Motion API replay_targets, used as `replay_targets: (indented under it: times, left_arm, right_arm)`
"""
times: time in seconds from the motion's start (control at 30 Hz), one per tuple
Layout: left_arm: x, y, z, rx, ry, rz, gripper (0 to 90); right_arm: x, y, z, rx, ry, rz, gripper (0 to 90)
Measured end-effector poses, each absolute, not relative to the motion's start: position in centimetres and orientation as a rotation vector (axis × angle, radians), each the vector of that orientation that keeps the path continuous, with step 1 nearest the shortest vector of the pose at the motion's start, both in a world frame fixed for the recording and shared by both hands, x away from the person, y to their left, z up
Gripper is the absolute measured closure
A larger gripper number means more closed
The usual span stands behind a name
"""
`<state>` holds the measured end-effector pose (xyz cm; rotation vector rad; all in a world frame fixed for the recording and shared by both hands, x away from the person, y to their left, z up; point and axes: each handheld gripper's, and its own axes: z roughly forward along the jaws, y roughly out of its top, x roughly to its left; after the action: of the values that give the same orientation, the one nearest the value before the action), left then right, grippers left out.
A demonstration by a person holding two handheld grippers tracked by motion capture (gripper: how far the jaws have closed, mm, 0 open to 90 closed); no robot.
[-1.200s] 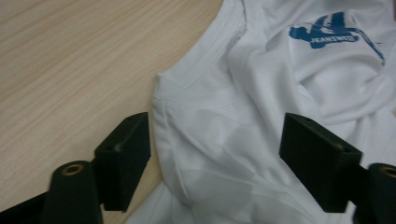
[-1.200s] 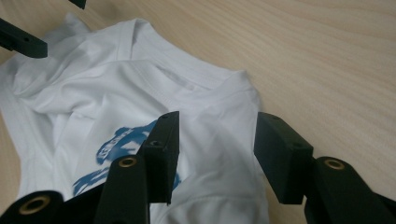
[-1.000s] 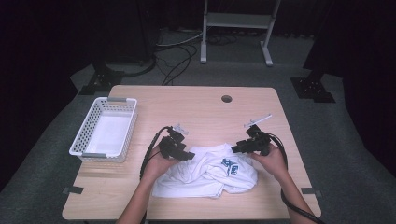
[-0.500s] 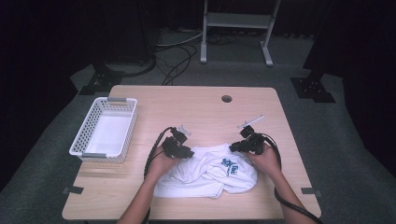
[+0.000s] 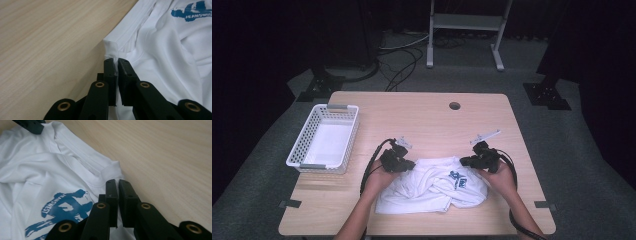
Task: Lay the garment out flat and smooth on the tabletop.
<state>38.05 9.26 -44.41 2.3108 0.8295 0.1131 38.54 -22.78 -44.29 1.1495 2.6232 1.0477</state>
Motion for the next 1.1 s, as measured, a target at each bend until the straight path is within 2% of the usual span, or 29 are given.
replay_targets:
  times: [0.27,0.47,0.8,1.1]
  left_arm:
    - [37.7,9.8,-41.5,2.276,0.777,0.152,85.3]
    - [36.4,10.2,-40.1,2.248,0.724,0.158,85.3]
    - [32.4,10.7,-39.7,2.194,0.662,0.105,85.6]
    - [30.1,11.4,-39.5,2.188,0.641,0.083,85.9]
  right_arm:
    - [37.7,-23.7,-41.2,1.127,2.567,1.182,86.2]
    - [35.5,-24.0,-39.7,1.086,2.556,1.264,86.2]
    - [30.8,-24.0,-39.3,1.043,2.586,1.336,86.2]
    - [28.4,-24.0,-39.4,1.017,2.618,1.381,86.1]
